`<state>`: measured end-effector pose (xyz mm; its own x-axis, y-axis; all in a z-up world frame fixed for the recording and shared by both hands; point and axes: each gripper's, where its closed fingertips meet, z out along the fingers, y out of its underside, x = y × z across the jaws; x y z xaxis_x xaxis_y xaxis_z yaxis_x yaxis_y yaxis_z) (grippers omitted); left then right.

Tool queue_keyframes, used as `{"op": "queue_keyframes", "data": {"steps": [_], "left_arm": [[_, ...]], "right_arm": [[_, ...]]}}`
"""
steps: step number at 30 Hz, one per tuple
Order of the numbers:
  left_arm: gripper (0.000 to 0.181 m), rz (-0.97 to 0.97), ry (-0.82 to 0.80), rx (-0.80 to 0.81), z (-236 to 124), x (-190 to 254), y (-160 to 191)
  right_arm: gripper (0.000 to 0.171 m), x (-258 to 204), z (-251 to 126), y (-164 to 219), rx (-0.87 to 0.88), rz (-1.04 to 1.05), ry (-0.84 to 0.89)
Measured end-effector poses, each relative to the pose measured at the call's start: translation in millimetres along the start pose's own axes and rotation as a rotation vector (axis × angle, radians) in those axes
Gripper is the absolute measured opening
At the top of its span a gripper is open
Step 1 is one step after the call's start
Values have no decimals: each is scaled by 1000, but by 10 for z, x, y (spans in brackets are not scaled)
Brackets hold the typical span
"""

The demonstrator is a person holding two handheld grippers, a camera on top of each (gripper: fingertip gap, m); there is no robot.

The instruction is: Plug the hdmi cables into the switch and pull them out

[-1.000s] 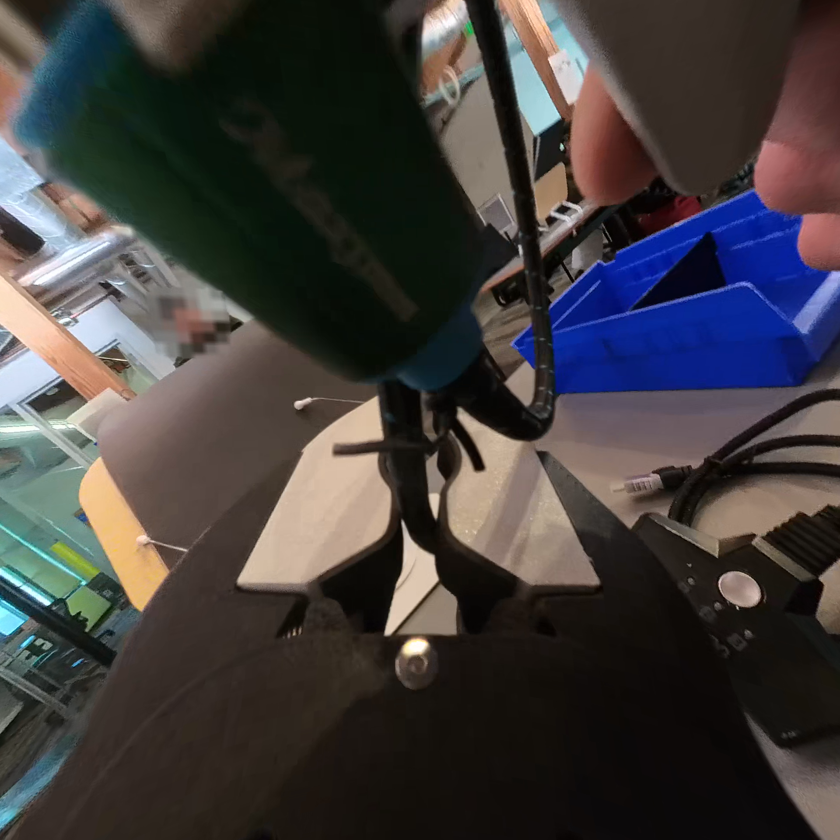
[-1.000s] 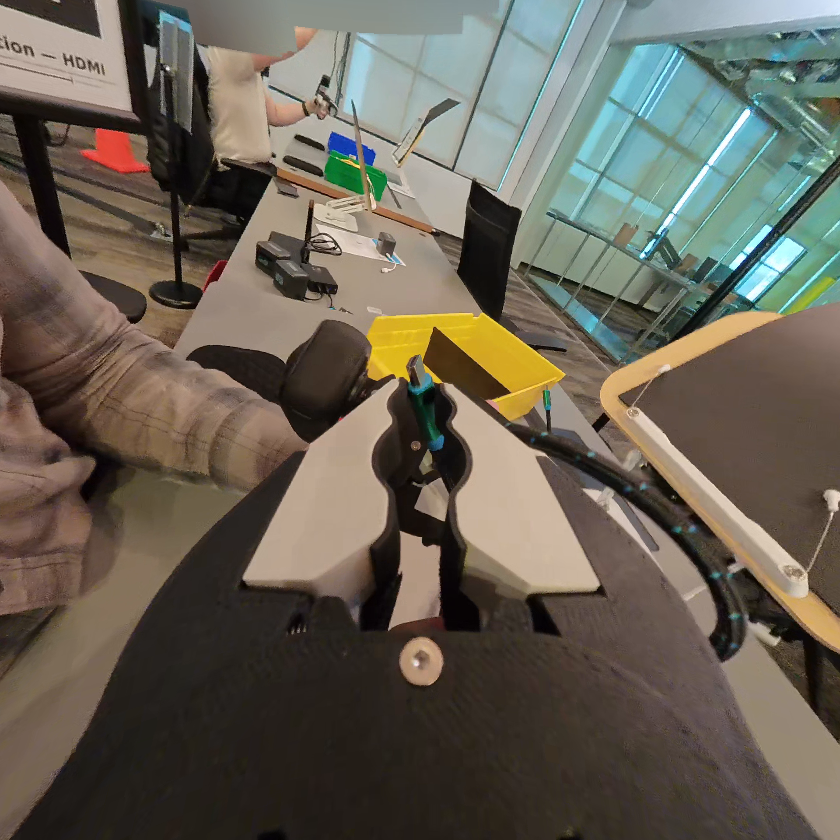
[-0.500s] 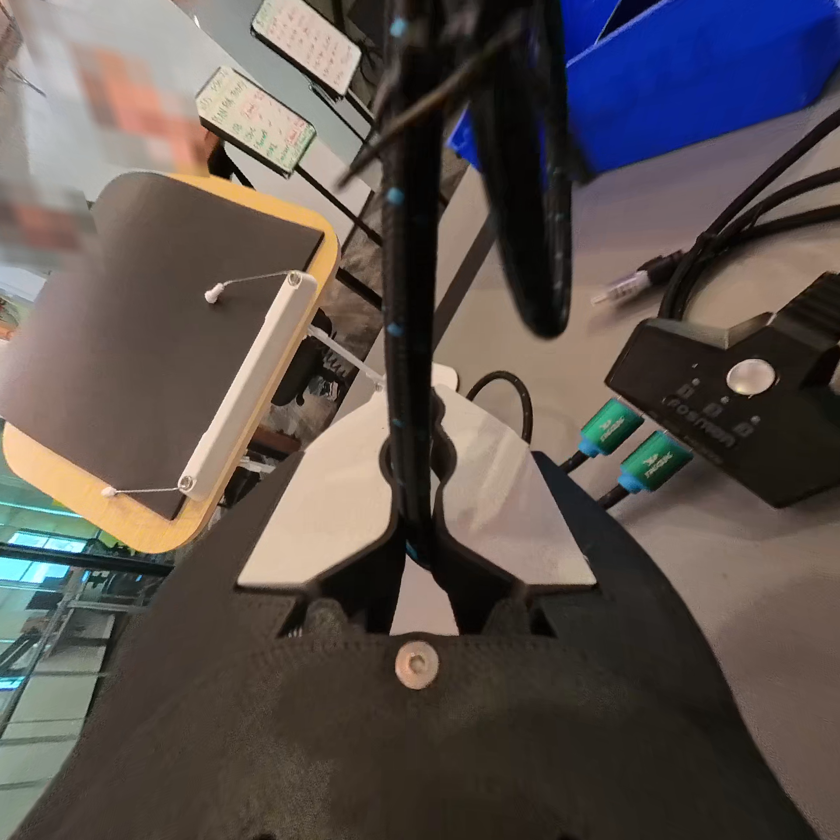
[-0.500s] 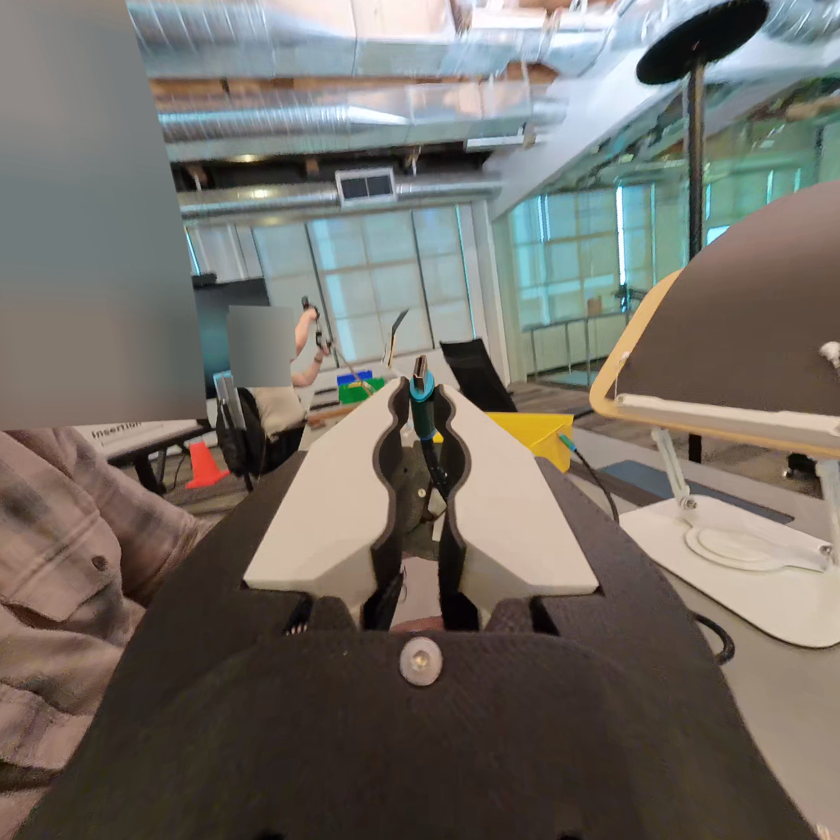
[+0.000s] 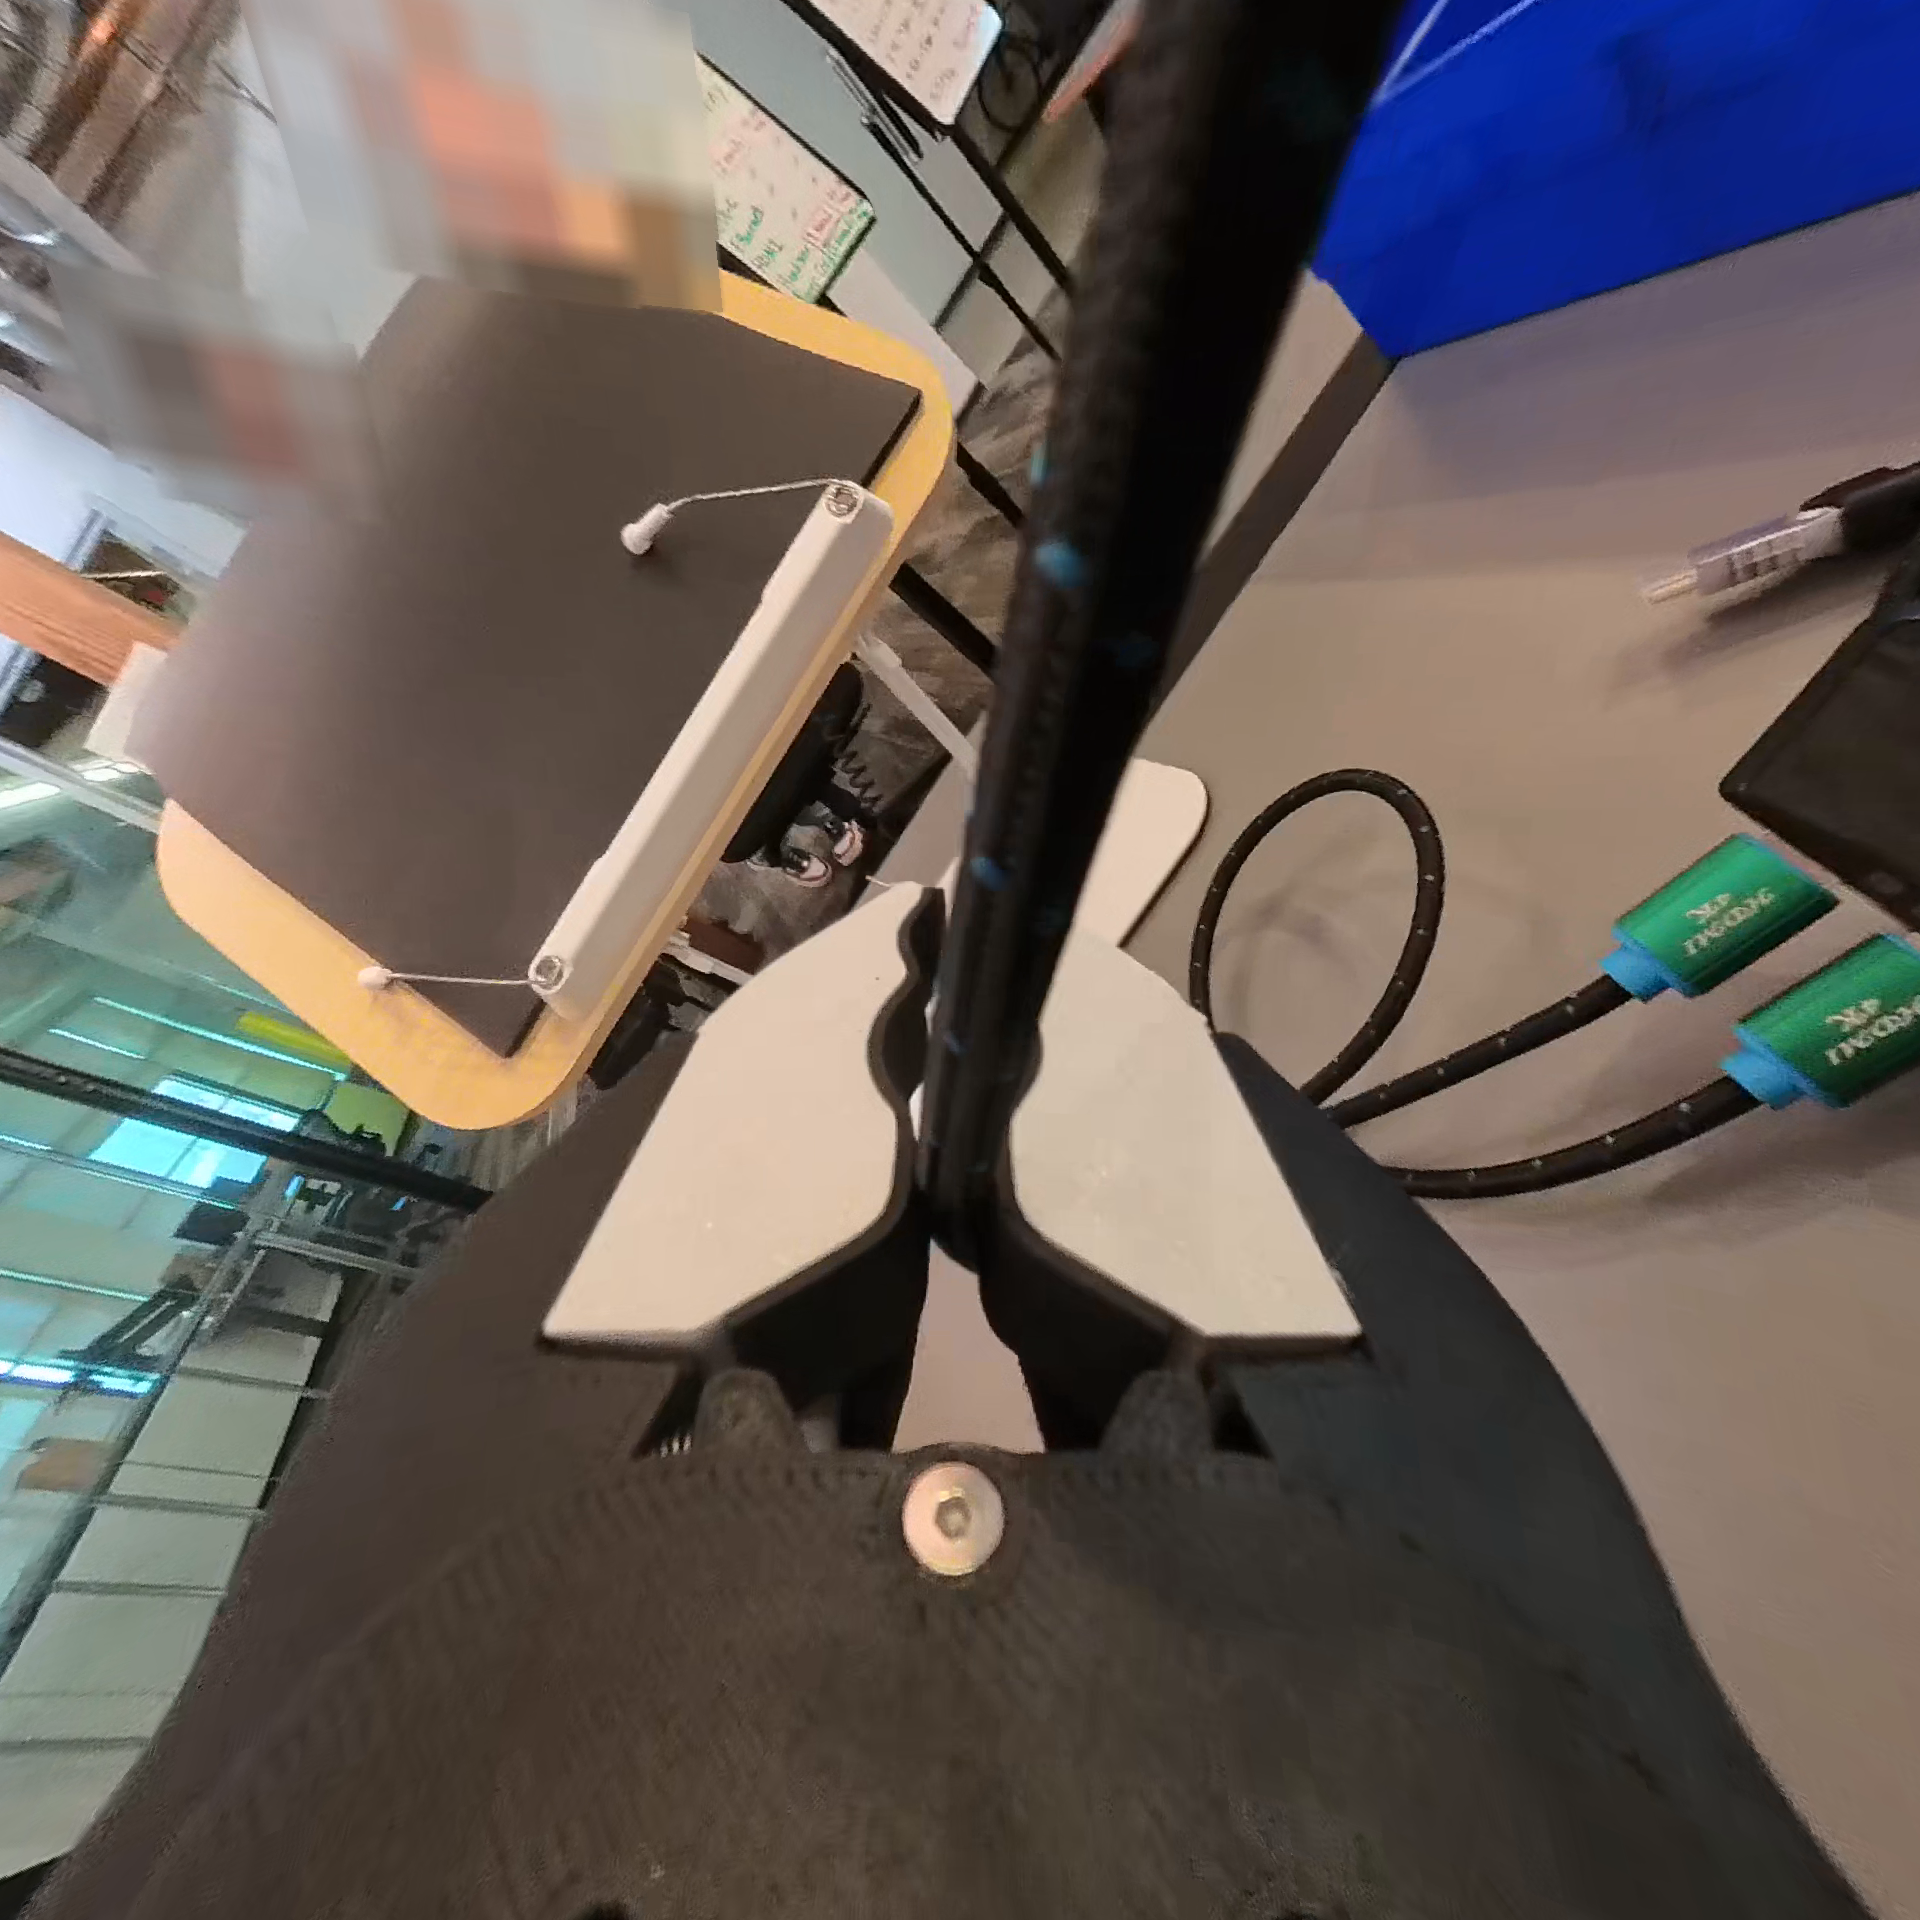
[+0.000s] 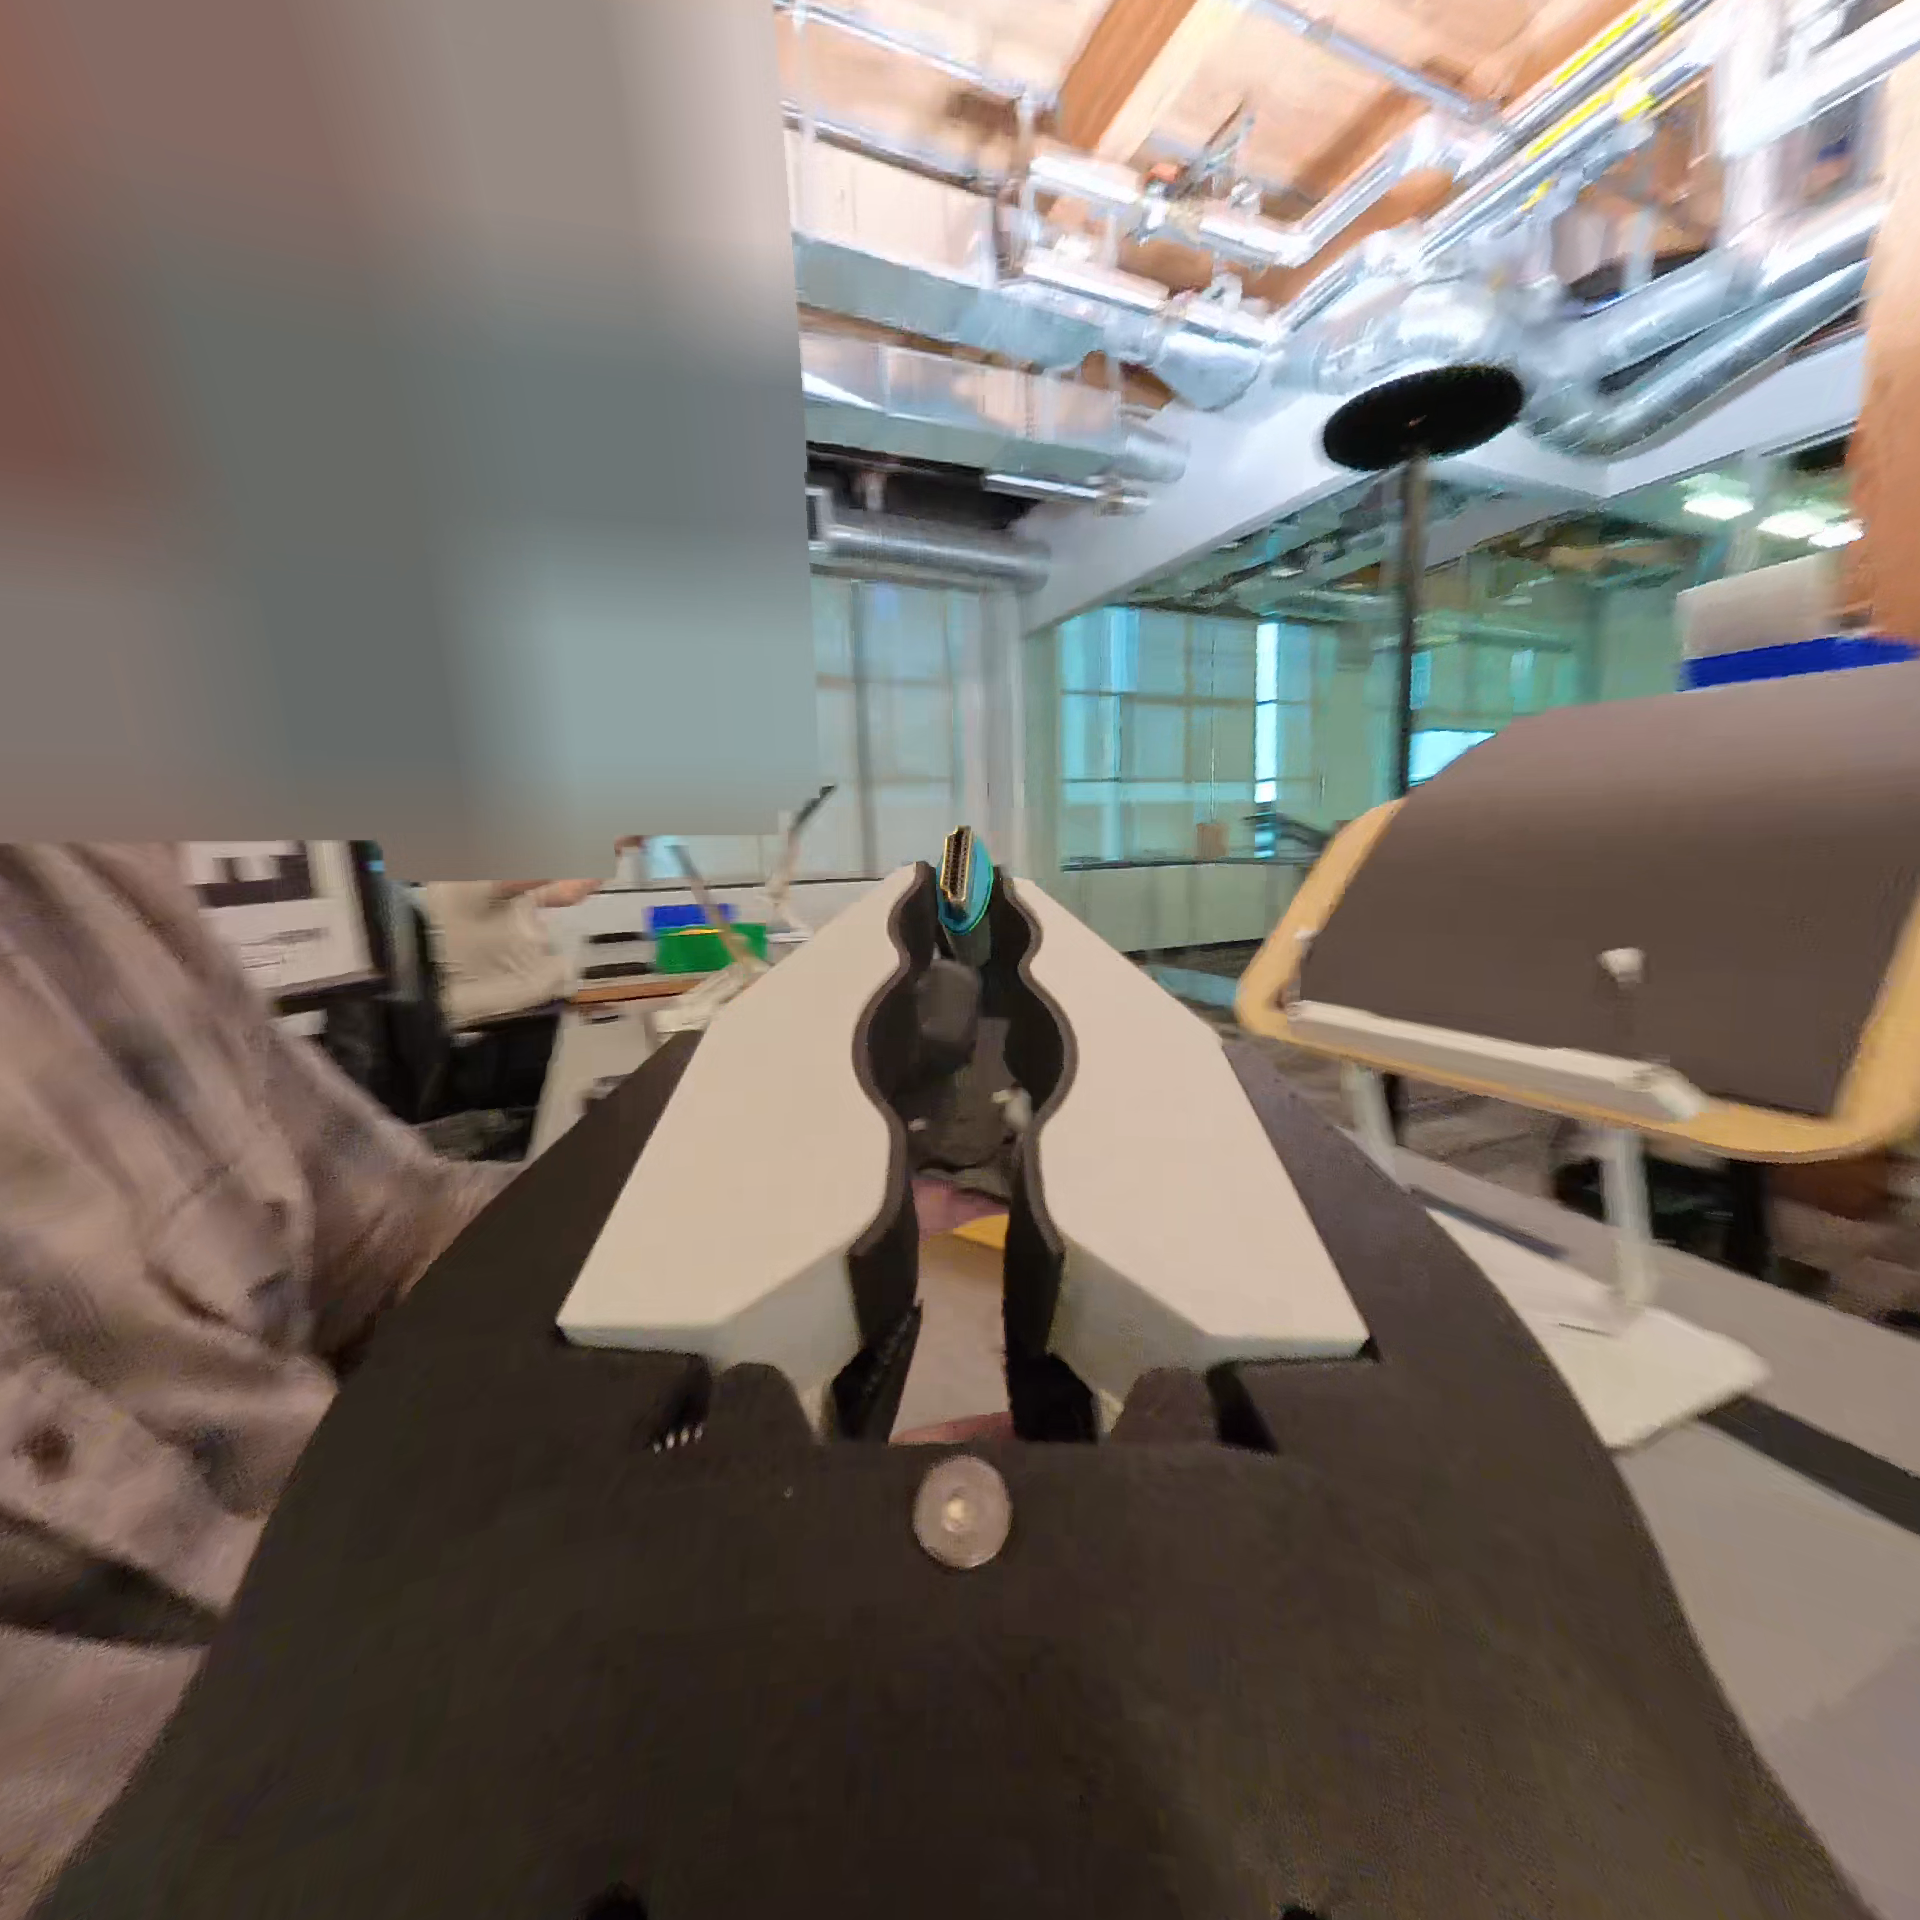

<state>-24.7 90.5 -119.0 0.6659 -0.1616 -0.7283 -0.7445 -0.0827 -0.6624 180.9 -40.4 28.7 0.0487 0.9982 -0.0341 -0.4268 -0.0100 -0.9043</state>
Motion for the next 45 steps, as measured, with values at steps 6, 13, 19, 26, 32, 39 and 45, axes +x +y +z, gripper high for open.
{"op": "queue_keyframes", "data": {"steps": [6, 13, 19, 26, 32, 39, 45], "left_arm": [[5, -67, -92, 72, -4, -253, -35], [5, -153, -154, 216, 43, -636, -148], [5, -199, -121, 308, 164, -746, -165], [5, -266, -54, 401, 198, -695, -301], [5, -239, -95, 371, 223, -745, -287], [5, 143, -201, 254, 264, -716, -355], [5, 284, -186, 272, 201, -554, -632]], "right_arm": [[9, -463, -50, 448, -127, -131, -212], [12, -672, 95, 1197, -408, -560, -197], [70, -741, 146, 1147, -489, -687, -210], [38, -329, 107, 312, -293, -619, -103], [39, 88, -57, 18, -318, -588, -101], [79, 124, 222, 168, -668, -829, -72], [106, 521, 529, 1089, -1051, -956, -259]]}}
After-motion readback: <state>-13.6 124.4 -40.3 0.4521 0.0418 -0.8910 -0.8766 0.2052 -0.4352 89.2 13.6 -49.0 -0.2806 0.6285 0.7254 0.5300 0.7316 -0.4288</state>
